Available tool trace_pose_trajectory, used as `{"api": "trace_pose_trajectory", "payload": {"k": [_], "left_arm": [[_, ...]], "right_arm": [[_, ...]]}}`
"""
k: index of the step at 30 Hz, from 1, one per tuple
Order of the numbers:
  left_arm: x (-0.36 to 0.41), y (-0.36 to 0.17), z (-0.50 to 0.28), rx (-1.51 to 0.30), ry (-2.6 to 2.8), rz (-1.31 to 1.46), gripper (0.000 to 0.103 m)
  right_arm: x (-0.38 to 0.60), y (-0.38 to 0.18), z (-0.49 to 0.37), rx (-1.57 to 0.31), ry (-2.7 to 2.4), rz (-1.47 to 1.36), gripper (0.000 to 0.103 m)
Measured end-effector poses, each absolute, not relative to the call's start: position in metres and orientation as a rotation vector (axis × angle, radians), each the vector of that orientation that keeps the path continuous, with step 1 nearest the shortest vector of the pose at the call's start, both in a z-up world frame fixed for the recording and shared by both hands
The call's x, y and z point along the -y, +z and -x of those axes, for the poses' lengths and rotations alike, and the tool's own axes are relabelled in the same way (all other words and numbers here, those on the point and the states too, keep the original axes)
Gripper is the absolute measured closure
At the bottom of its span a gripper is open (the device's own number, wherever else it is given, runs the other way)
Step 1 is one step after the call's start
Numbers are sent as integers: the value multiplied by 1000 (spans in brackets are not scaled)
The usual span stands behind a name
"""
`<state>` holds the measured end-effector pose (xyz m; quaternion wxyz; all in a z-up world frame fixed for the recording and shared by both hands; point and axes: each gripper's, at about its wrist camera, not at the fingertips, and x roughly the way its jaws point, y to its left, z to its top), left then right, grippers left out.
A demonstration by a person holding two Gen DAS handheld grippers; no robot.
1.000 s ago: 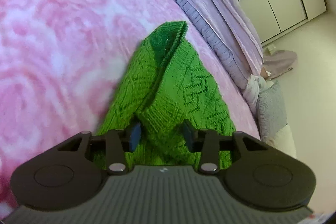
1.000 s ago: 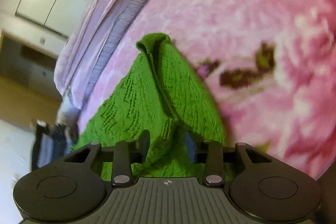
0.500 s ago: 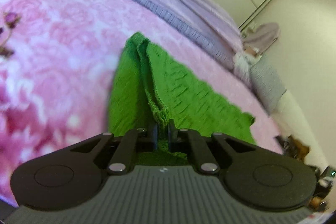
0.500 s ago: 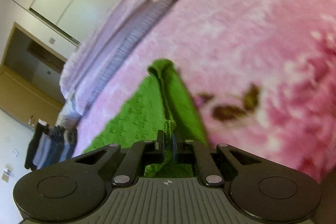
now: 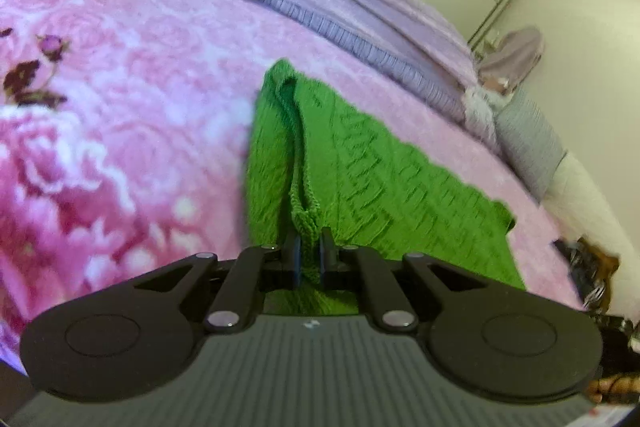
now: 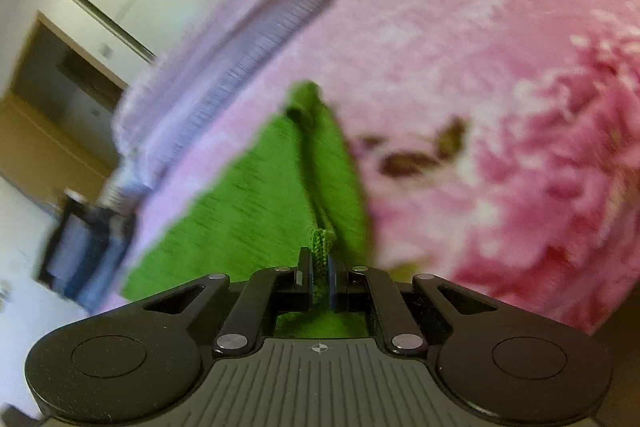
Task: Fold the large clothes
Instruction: 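Lower the folded hem onto the vest and open both grippers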
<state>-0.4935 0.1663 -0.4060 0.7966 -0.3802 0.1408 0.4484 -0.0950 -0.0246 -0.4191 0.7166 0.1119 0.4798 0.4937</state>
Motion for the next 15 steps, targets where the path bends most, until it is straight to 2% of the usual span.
{"api": "trace_pose_trajectory", "payload": {"k": [3, 6, 8, 9, 13, 15], "left_arm": [[-162, -409, 490, -349, 963, 747, 94], [-164, -391, 487, -412, 952, 687, 85], [-169, -376, 493, -402, 970, 660, 81], [-174, -368, 496, -393, 983, 637, 81], [-220, -340, 485, -342, 1040, 532, 81], [-252, -338, 470, -339, 1035, 493, 81]], "right_arm": [[19, -419, 102, -1010, 1129, -157, 98], [4, -399, 106, -961, 1176, 41, 86], [-4, -384, 107, -893, 1167, 147, 69], [-7, -374, 107, -832, 1150, 181, 66], [-31, -353, 100, -632, 1165, 186, 64], [-59, -350, 97, -558, 1205, 179, 68]]}}
